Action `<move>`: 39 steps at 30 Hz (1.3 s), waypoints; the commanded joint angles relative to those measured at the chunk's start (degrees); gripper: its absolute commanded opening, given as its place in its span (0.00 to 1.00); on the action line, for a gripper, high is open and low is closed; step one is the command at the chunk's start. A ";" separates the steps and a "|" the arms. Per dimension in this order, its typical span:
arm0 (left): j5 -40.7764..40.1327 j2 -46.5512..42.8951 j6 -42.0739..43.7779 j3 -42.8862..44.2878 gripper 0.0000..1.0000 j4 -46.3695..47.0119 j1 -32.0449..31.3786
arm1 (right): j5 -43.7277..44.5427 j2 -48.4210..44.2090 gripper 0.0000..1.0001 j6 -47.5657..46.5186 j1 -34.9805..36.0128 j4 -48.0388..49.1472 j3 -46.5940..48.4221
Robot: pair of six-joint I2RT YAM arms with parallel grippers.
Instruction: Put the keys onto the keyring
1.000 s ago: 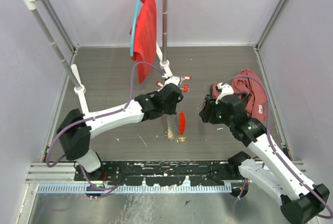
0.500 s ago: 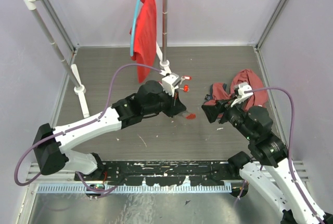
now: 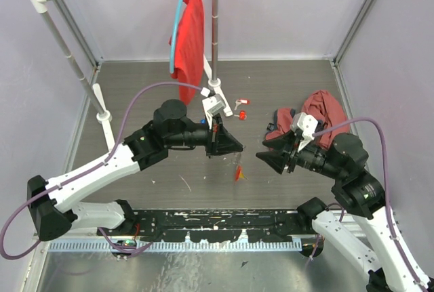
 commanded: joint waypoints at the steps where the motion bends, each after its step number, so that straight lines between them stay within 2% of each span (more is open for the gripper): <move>1: 10.15 -2.27 2.21 1.79 0.00 1.75 0.48 | -13.88 1.16 0.47 -4.61 -0.17 1.37 4.78; 10: 17.24 -2.67 3.03 4.25 0.00 0.18 0.48 | -23.55 5.90 0.50 -7.43 -0.20 0.34 8.50; 23: 20.75 -0.83 2.64 7.07 0.00 -2.14 0.54 | -28.76 14.82 0.45 -17.47 -0.21 -10.90 13.97; 39: 21.47 1.00 2.11 7.96 0.00 -2.42 0.54 | -33.13 16.87 0.37 -15.87 -0.21 -7.67 13.67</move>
